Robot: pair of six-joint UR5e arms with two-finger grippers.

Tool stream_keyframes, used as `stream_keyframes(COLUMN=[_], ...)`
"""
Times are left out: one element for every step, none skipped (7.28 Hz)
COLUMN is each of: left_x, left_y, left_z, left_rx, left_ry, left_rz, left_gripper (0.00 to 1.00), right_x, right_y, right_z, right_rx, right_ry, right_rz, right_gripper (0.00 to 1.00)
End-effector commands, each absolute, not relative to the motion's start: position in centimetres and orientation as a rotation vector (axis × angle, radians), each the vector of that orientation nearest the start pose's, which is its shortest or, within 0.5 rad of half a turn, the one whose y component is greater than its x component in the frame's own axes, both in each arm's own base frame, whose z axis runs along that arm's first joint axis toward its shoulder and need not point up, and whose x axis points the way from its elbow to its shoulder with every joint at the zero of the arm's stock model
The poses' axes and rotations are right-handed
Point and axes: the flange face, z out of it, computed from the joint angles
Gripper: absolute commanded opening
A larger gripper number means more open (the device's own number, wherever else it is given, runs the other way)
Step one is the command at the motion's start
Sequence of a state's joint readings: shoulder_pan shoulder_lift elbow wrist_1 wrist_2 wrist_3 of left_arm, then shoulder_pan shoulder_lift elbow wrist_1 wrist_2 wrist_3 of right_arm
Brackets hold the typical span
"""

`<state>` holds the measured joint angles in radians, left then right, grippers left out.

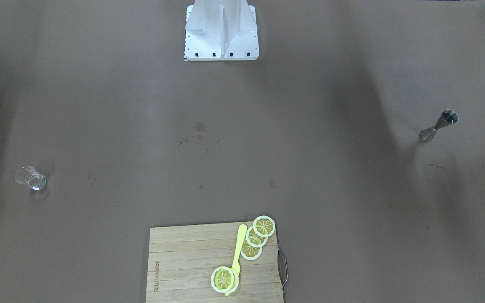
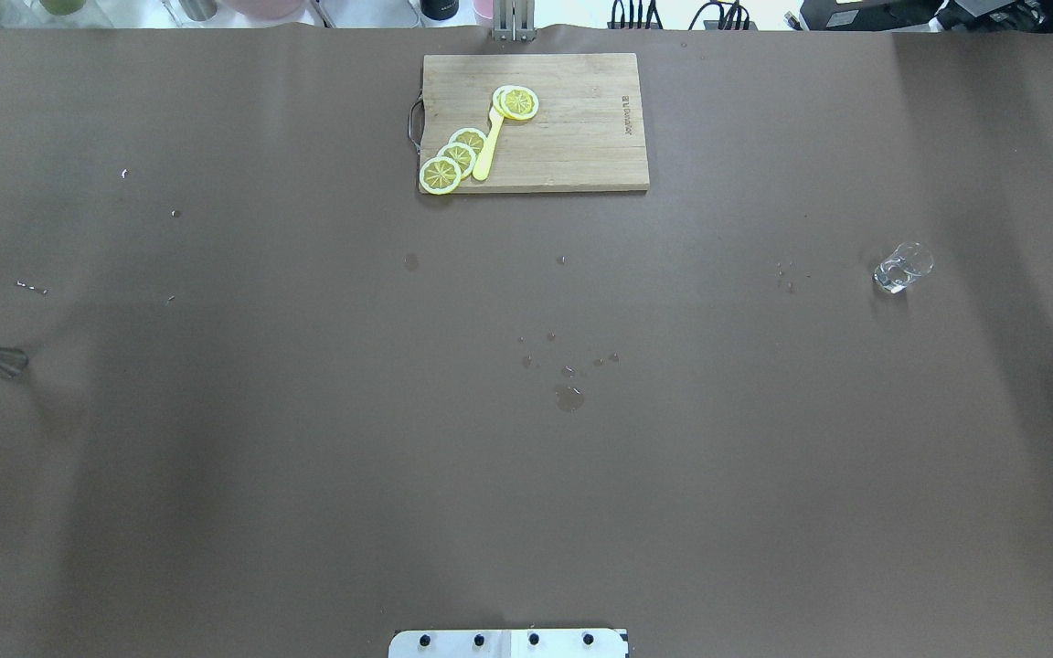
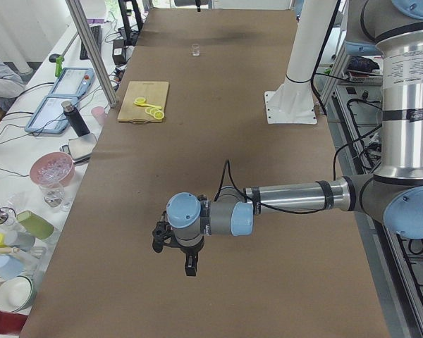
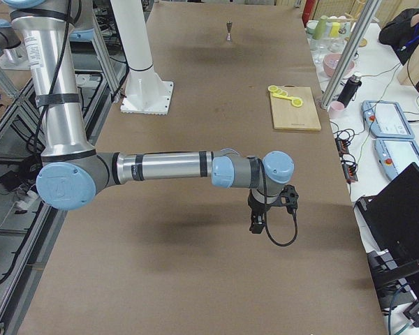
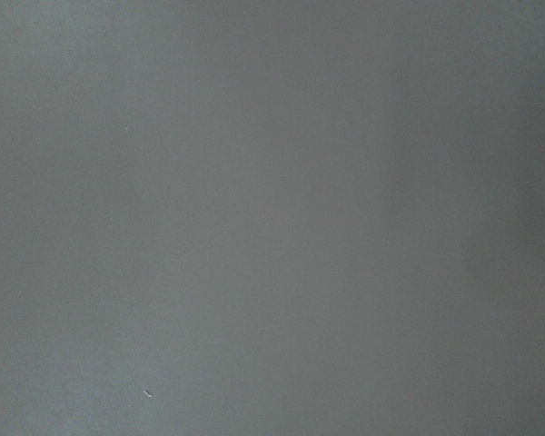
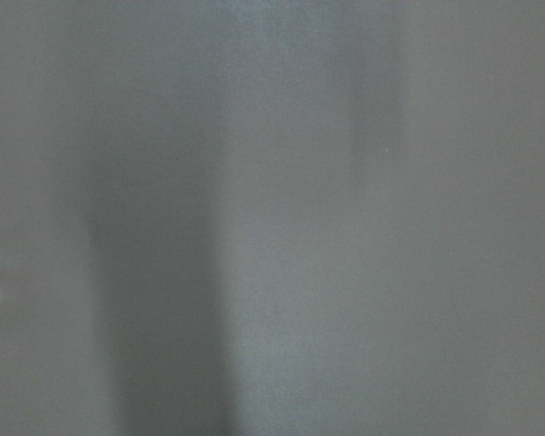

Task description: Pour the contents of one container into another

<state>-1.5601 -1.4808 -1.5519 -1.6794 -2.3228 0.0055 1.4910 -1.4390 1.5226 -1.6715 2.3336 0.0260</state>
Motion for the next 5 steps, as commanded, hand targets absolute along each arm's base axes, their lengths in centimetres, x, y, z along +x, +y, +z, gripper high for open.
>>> stream_keyframes(left_x=[-6.0,-6.0,-6.0,-6.0,-6.0], left_y=[-45.7,-45.9,-45.8,-45.8,-45.9], left_z=[69.5,69.2,69.2,69.3,69.0], left_rx=[-0.004,-0.002,-0.004,-0.004,0.019], left_ry=[0.753,0.753,0.753,0.753,0.755], left_rz=[-0.015,-0.026,-0.027,-0.027,-0.017], left_gripper=[0.99,0.99,0.99,0.99,0.99], right_x=[2.1,2.1,2.1,2.0,2.0], right_y=[-55.0,-55.4,-55.3,-55.5,-55.6], right_z=[62.2,61.8,61.3,60.0,59.1], right_rx=[-0.047,-0.042,-0.033,-0.010,0.011], right_ry=[-0.753,-0.752,-0.759,-0.761,-0.762], right_rz=[-0.048,-0.049,-0.052,-0.059,-0.073], right_gripper=[1.00,1.00,1.00,1.00,1.00])
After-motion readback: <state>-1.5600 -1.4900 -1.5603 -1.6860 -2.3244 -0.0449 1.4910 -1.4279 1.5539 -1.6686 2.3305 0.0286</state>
